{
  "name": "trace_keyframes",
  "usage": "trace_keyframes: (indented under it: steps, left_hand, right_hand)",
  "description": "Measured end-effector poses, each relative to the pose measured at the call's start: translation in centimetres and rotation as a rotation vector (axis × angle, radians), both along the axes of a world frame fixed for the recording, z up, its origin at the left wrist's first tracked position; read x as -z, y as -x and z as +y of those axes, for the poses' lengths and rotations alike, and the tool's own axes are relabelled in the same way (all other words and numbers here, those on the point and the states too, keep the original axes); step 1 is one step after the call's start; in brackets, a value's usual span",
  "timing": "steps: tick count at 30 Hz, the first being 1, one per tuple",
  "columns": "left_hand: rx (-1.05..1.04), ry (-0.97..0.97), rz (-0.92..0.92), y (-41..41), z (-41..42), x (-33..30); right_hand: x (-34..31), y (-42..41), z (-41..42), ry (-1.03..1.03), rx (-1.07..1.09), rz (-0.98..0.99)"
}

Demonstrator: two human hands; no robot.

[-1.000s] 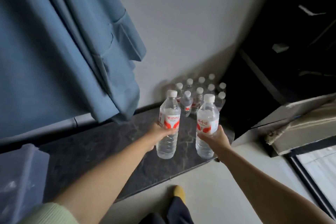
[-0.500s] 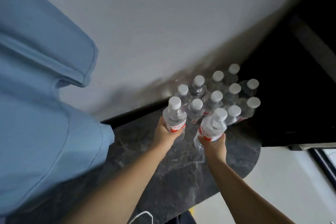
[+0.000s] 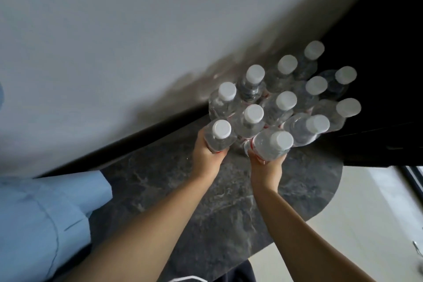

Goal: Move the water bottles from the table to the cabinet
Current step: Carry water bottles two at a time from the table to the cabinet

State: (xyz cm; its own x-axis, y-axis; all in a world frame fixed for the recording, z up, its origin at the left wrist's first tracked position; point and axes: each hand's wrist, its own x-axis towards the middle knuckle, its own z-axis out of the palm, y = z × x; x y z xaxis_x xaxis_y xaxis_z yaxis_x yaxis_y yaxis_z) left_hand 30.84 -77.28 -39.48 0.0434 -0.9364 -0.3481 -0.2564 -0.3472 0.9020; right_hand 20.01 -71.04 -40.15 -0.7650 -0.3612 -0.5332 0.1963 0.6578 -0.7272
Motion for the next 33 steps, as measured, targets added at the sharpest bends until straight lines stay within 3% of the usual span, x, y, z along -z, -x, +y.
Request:
trace_keyframes:
  steps: [10, 20, 27, 33]
  left_hand:
    - [0.236, -0.119, -0.087, -1.5, -0.4, -1.3]
    - [0.333, -0.033, -0.264, -3.3, 1.5, -11.6]
    - [0.542, 0.217, -0.432, 0.5, -0.8, -20.9]
    - [0.67, 0.514, -0.669, 1.9, -1.8, -27.5]
  right_hand:
    - [-2.3, 1.0, 1.3, -0.006, -0.114, -0.083]
    - [-10.4, 1.6, 4.7, 0.018, -0.217, -0.035]
    - [-19.5, 4.0, 3.0, 0.089, -0.341, 0.254]
    - [-26.5, 6.5, 1.0, -0.114, -0.786, 0.614]
